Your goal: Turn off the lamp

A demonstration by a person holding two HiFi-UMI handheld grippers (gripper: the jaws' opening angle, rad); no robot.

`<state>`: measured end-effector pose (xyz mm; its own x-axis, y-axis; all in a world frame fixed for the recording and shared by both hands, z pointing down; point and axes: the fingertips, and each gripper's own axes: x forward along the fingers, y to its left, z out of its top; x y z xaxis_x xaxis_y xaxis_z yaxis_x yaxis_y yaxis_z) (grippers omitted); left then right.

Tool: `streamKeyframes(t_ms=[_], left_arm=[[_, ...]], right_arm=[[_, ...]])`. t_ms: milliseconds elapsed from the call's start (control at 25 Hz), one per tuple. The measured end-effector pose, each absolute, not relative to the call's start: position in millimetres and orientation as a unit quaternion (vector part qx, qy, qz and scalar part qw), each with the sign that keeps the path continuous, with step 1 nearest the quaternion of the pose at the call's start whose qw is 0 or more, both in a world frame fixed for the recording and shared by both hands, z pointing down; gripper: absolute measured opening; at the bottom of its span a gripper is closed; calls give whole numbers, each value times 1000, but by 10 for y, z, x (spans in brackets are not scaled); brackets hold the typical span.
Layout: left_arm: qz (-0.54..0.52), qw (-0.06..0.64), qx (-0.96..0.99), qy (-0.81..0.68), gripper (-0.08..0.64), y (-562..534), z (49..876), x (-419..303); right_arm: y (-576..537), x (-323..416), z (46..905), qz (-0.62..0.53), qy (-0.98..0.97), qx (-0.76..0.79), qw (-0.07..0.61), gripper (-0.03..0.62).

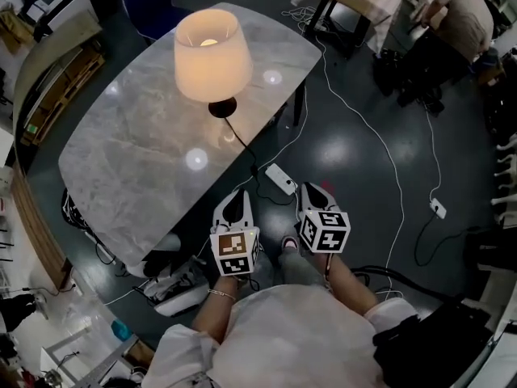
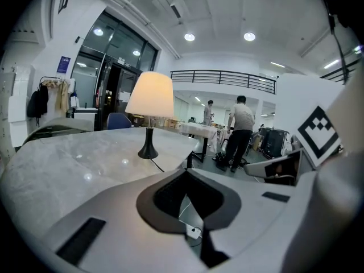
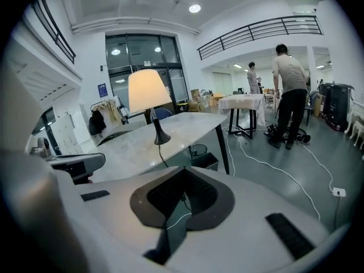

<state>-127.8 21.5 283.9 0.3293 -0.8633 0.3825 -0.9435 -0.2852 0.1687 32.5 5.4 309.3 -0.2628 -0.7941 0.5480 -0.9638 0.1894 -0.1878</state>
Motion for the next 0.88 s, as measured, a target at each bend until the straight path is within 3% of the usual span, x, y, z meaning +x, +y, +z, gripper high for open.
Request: streamKeyframes(t_ms=[880], left_arm=[[147, 229, 771, -576, 8, -248, 3455, -1007]], right_arm=[[-509, 472, 3700, 301, -751, 558, 181, -2]])
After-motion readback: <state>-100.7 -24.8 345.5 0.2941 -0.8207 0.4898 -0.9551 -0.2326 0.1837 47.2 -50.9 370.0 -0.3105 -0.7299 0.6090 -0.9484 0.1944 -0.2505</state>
